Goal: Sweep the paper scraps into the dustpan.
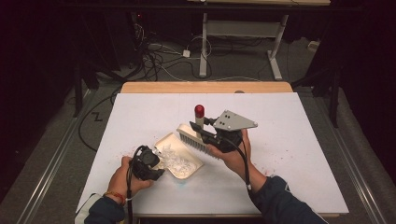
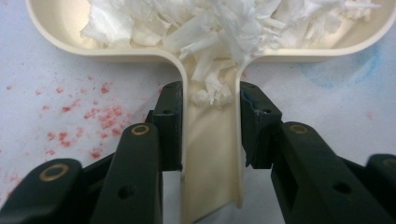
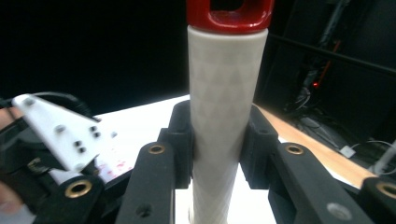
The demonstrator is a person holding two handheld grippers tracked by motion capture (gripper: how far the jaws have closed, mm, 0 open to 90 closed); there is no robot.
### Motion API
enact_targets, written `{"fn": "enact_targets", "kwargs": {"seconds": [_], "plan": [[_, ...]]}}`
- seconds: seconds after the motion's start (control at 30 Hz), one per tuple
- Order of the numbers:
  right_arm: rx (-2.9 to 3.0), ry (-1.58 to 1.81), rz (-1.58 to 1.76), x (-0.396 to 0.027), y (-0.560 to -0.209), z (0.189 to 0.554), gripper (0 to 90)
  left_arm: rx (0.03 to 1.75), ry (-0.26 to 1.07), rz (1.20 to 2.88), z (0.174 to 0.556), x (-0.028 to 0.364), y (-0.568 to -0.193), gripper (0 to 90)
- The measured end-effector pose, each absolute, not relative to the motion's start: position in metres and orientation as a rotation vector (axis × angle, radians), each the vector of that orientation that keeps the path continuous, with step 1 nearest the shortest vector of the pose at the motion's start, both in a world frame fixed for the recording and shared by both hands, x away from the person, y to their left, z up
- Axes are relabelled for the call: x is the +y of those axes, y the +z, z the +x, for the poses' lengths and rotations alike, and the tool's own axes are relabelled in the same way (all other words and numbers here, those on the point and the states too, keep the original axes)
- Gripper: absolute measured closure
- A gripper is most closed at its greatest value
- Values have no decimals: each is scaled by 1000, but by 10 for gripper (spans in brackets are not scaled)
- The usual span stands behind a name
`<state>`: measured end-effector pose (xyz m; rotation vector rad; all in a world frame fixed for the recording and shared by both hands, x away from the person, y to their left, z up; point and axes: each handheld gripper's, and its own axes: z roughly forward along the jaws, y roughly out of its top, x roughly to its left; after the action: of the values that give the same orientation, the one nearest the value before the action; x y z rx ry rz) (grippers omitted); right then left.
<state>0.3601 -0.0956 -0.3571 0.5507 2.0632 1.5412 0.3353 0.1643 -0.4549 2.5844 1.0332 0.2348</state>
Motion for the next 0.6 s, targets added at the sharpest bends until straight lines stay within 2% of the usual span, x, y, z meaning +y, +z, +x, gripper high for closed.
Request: {"fn": "enact_targets", "kwargs": {"seconds": [0.43, 0.6], "plan": [[2055, 1415, 610, -86, -381, 402, 702, 1017, 211, 2605, 335, 170, -452, 631], [2119, 1411, 540, -70, -388, 402, 702, 1022, 195, 2601, 334, 173, -451, 631]]}}
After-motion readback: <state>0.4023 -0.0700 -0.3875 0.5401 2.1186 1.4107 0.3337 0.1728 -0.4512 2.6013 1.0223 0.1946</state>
